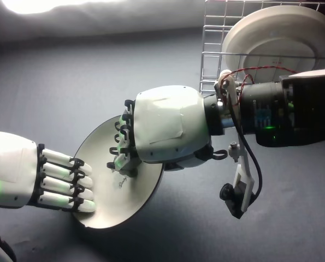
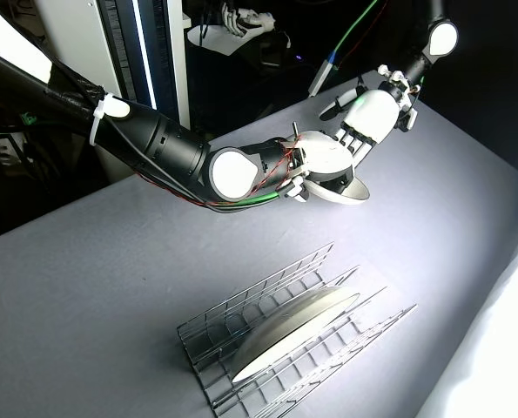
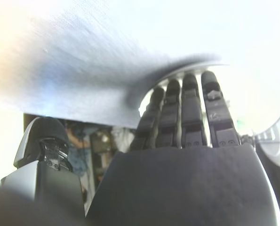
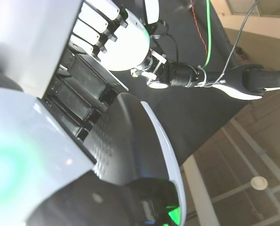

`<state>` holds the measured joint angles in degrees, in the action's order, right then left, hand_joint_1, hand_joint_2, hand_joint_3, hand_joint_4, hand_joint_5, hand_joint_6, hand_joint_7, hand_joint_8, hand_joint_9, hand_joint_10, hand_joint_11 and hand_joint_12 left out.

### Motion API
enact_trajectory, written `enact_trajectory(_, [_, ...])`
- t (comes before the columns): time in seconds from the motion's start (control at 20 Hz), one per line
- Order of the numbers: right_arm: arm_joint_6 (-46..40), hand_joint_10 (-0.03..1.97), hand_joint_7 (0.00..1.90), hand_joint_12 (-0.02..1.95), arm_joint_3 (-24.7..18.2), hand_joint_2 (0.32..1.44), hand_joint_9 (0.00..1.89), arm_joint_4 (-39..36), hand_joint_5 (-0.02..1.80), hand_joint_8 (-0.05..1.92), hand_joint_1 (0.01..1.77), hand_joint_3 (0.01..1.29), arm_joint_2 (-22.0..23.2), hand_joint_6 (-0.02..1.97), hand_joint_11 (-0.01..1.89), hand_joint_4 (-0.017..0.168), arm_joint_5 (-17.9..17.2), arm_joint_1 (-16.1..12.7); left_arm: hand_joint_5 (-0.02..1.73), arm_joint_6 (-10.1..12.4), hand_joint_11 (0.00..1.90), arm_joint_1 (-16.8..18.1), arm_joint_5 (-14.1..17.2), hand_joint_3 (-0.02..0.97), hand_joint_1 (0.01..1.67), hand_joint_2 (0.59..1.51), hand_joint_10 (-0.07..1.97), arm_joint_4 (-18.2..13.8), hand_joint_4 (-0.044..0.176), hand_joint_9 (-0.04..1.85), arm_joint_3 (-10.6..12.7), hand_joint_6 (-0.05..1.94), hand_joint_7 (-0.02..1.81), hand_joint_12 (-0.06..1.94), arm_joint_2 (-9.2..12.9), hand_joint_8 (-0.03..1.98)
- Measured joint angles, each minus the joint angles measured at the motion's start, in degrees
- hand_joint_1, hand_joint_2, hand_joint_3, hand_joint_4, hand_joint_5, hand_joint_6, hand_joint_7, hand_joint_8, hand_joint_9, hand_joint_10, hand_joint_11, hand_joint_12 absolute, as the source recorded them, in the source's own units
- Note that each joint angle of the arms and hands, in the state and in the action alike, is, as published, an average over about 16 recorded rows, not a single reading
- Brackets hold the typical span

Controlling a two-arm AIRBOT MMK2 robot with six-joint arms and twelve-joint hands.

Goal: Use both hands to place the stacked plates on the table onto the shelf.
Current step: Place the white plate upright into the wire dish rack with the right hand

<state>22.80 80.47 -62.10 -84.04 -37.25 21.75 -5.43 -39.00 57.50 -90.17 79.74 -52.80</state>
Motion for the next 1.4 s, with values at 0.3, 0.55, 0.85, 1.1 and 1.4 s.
enact_trajectory(0.3, [0.0,0.94,0.98,0.93,-1.6,0.95,1.00,1.4,0.86,0.54,1.38,0.01,2.0,0.70,0.95,-0.003,-0.2,0.1,0.10,2.7,0.02,7.1,1.2,0.017,0.02,1.099,0.01,-1.5,0.000,0.09,-2.1,0.00,0.11,0.18,2.8,0.00])
enact_trajectory(0.55, [0.0,1.02,0.99,0.92,-4.6,0.95,1.01,2.7,0.87,0.63,1.38,0.01,5.5,0.79,0.95,-0.002,0.1,-0.1,0.12,4.8,0.02,12.9,0.5,0.017,0.02,1.101,0.01,-2.4,0.006,0.09,-4.6,0.01,0.11,0.19,6.1,0.00])
enact_trajectory(0.85, [-0.3,1.04,1.03,0.95,-9.7,0.97,1.01,5.1,0.90,0.72,1.38,0.01,10.7,0.92,0.91,0.003,0.5,-1.4,0.12,7.1,0.02,17.3,-2.8,0.017,0.02,1.100,0.01,-1.9,0.007,0.09,-6.6,0.01,0.11,0.18,10.1,0.00])
enact_trajectory(1.1, [-0.8,1.05,1.04,0.97,-13.1,0.99,0.99,8.6,0.90,0.80,1.38,0.01,14.4,1.01,0.89,0.002,1.1,-3.1,0.12,8.6,0.02,19.1,-6.0,0.017,0.02,1.100,0.01,-0.9,0.008,0.09,-6.7,0.01,0.11,0.17,12.3,0.00])
enact_trajectory(1.4, [-1.6,1.06,1.05,0.98,-15.9,1.01,0.98,14.5,0.89,0.84,1.38,0.01,17.2,1.04,0.88,0.000,1.9,-4.8,0.11,9.9,0.02,20.2,-8.6,0.017,0.02,1.100,0.01,-1.4,0.008,0.08,-5.4,0.01,0.10,0.16,13.4,0.00])
